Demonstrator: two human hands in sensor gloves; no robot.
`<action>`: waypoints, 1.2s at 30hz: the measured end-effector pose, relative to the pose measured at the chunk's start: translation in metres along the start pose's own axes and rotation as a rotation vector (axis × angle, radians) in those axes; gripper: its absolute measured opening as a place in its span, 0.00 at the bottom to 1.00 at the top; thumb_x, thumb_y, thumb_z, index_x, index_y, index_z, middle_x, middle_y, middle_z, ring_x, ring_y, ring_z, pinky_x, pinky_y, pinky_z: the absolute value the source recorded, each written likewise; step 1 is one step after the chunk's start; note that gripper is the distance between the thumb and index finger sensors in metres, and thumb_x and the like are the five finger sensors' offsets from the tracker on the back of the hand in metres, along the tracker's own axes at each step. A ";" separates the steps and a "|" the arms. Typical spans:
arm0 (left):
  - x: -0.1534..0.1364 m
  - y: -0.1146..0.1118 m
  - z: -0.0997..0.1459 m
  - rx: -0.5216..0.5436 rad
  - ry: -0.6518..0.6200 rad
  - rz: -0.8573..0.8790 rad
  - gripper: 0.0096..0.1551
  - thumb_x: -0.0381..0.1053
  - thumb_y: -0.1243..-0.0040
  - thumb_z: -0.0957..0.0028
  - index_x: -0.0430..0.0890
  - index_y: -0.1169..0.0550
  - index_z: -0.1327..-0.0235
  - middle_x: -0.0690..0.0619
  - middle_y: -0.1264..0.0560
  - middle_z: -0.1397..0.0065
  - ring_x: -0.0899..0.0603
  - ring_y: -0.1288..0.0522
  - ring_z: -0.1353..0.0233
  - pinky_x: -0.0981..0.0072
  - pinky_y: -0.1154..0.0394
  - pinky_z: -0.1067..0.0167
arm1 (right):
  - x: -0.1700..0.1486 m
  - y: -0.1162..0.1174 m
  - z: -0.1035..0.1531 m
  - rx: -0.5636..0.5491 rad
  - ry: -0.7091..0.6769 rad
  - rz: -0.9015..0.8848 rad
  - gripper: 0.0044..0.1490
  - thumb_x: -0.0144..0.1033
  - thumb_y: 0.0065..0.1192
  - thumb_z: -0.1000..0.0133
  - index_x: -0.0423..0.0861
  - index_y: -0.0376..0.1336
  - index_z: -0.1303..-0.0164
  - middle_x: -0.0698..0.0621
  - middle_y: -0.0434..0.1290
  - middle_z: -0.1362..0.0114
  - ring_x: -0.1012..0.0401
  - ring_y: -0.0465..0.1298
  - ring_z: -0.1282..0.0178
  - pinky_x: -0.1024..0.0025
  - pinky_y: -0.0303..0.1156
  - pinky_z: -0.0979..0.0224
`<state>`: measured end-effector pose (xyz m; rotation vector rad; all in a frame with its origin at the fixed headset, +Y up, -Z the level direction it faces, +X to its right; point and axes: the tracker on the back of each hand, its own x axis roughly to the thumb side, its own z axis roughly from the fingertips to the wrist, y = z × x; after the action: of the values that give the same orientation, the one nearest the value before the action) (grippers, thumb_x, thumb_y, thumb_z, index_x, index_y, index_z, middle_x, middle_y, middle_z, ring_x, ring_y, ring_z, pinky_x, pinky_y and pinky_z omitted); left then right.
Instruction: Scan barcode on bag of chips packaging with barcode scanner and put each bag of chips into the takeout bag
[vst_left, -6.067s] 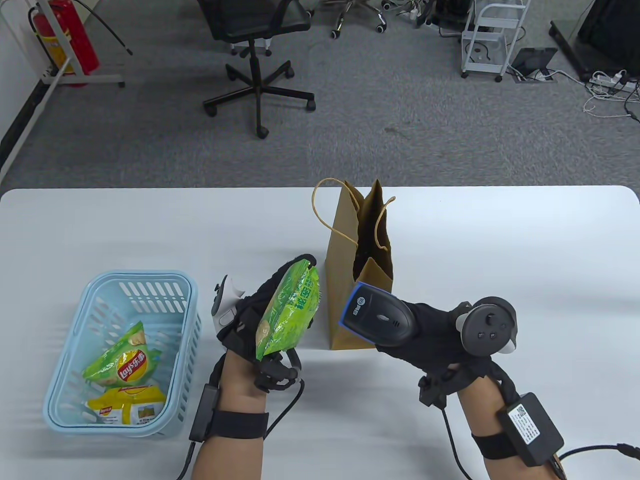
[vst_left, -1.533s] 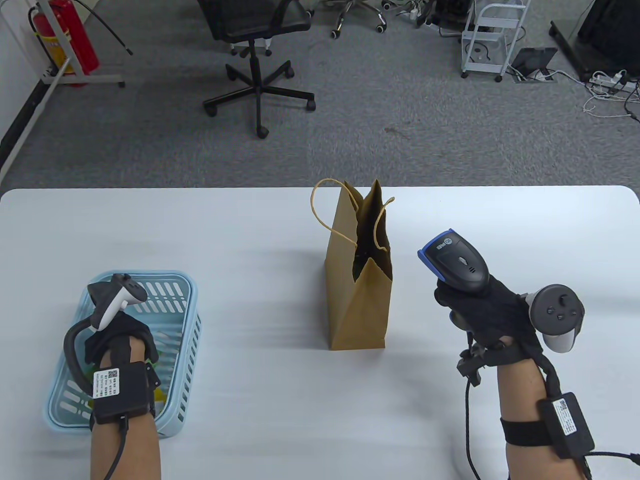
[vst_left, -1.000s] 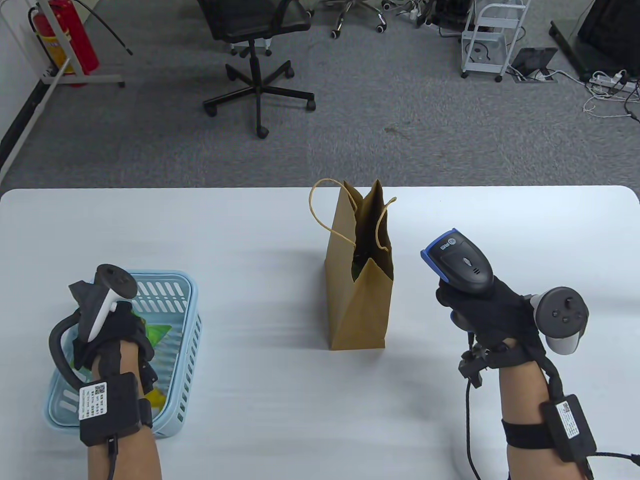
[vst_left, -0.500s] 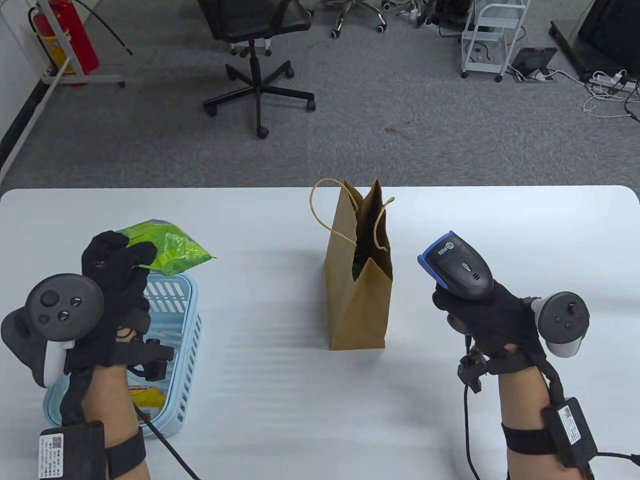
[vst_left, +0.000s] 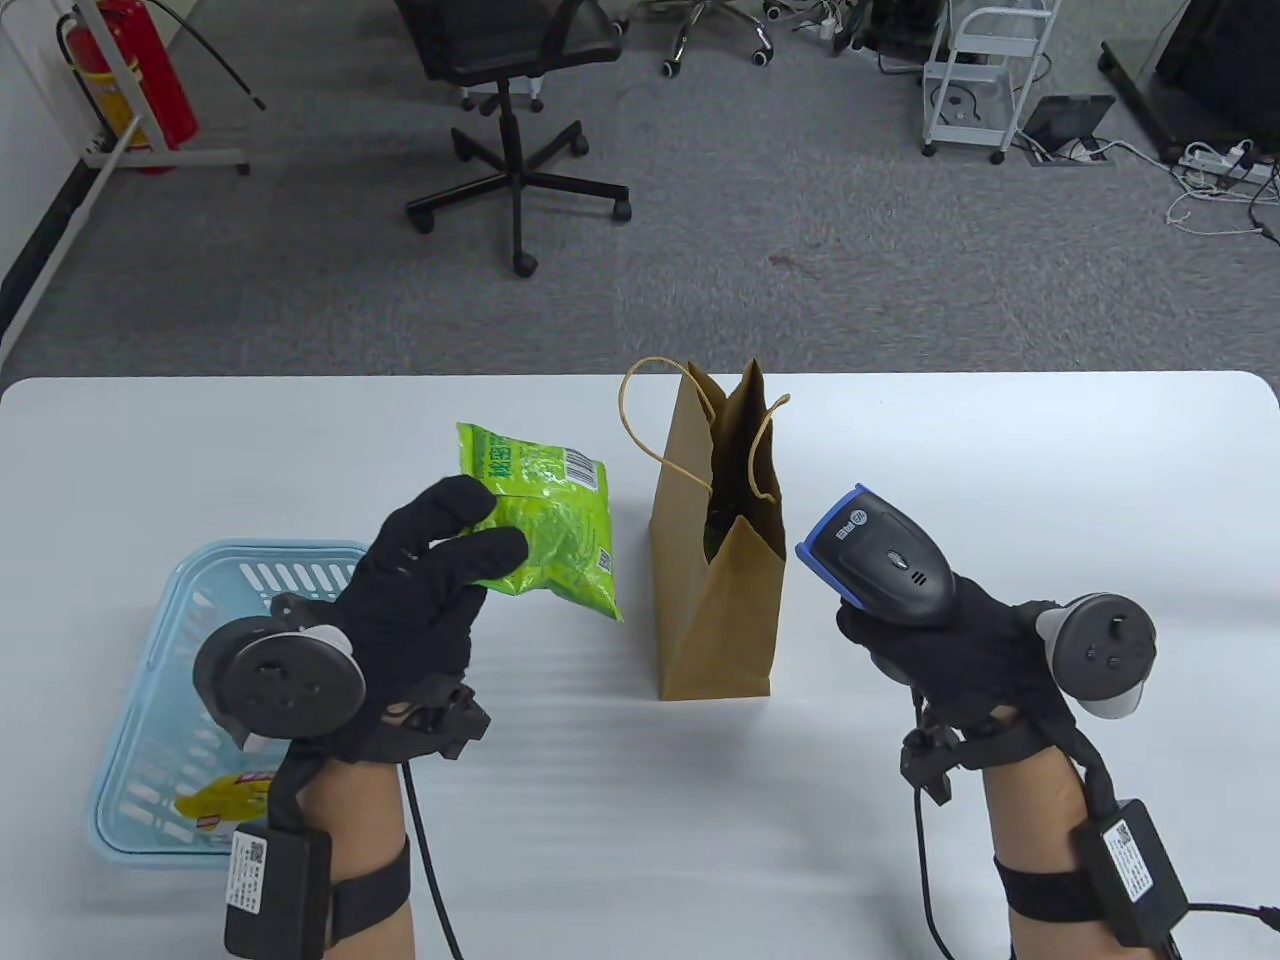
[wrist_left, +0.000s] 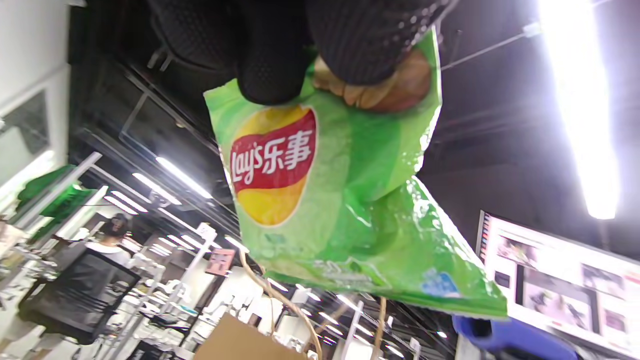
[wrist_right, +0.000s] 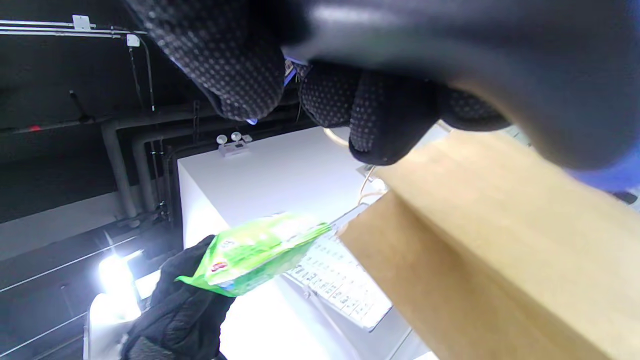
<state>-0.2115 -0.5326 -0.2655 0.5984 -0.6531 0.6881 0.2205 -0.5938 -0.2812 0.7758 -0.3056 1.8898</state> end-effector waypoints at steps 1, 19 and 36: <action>0.000 -0.008 0.002 0.008 -0.023 0.007 0.19 0.39 0.41 0.45 0.58 0.19 0.44 0.52 0.38 0.19 0.39 0.29 0.26 0.40 0.34 0.25 | 0.000 0.003 -0.001 0.015 -0.003 -0.022 0.35 0.43 0.70 0.37 0.34 0.63 0.28 0.41 0.79 0.39 0.50 0.87 0.51 0.46 0.81 0.44; 0.021 -0.031 0.008 -0.090 -0.214 0.082 0.18 0.39 0.39 0.46 0.57 0.17 0.46 0.51 0.31 0.22 0.39 0.25 0.29 0.44 0.29 0.28 | -0.012 0.045 -0.009 0.211 0.037 -0.090 0.36 0.44 0.69 0.37 0.31 0.65 0.30 0.41 0.80 0.42 0.51 0.88 0.54 0.49 0.83 0.49; 0.025 -0.043 0.006 -0.131 -0.226 0.103 0.19 0.39 0.38 0.47 0.57 0.16 0.46 0.50 0.31 0.22 0.39 0.25 0.29 0.44 0.29 0.28 | -0.024 0.044 -0.009 0.229 0.055 -0.150 0.35 0.44 0.69 0.37 0.31 0.65 0.31 0.41 0.80 0.42 0.52 0.88 0.55 0.49 0.83 0.49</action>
<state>-0.1676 -0.5542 -0.2560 0.5280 -0.9376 0.6727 0.1839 -0.6256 -0.2975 0.8723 0.0046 1.8190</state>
